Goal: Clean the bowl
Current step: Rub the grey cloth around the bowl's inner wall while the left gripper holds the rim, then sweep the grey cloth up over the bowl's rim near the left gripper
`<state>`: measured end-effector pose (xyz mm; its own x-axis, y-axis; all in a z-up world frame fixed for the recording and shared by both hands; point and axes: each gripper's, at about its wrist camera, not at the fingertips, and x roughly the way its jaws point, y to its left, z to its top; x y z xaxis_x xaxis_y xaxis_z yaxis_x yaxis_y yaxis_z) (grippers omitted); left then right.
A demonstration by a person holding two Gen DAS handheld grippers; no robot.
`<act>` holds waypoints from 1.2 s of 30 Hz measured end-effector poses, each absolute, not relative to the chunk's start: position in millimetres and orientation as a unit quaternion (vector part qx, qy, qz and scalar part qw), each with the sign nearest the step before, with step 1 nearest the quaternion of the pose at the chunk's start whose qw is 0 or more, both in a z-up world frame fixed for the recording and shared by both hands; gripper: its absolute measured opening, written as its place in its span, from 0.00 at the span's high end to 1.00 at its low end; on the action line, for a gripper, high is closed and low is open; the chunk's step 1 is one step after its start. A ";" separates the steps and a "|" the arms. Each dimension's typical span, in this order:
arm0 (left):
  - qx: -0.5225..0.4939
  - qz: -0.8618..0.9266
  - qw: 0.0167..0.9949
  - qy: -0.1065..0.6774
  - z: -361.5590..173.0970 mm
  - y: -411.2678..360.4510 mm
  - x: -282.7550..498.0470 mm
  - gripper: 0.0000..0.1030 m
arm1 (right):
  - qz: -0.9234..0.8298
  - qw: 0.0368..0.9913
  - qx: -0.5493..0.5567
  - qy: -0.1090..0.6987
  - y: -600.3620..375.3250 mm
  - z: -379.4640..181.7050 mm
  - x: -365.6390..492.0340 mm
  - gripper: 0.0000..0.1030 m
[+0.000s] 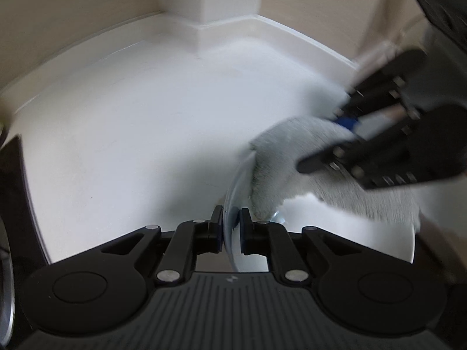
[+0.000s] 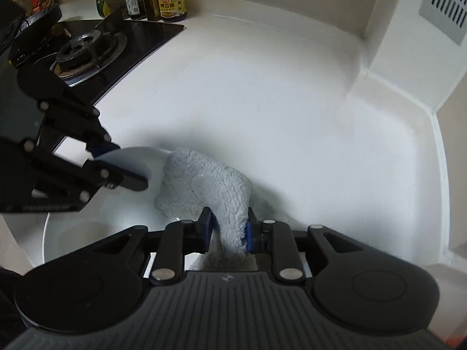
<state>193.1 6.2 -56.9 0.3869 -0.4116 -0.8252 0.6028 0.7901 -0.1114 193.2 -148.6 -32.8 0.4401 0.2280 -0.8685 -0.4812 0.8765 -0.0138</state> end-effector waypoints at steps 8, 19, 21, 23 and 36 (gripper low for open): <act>0.113 -0.304 0.829 0.455 -56.8 6.4 192.6 0.92 | 0.209 0.860 -0.088 0.458 -174.7 -13.0 169.8 0.82; 0.109 -0.305 0.830 0.454 -59.0 3.3 193.0 0.92 | 0.189 0.874 -0.140 0.425 -164.4 -4.1 163.7 0.82; 0.107 -0.305 0.830 0.454 -59.3 3.5 193.6 0.92 | 0.201 0.871 -0.164 0.417 -153.2 -6.2 163.0 0.83; 0.107 -0.306 0.830 0.454 -59.2 4.2 193.6 0.92 | 0.195 0.866 -0.211 0.409 -142.3 -12.6 162.7 0.83; 0.080 -0.318 0.829 0.453 -62.0 12.2 196.5 0.94 | 0.268 0.833 -0.122 0.469 -131.7 0.1 159.8 0.95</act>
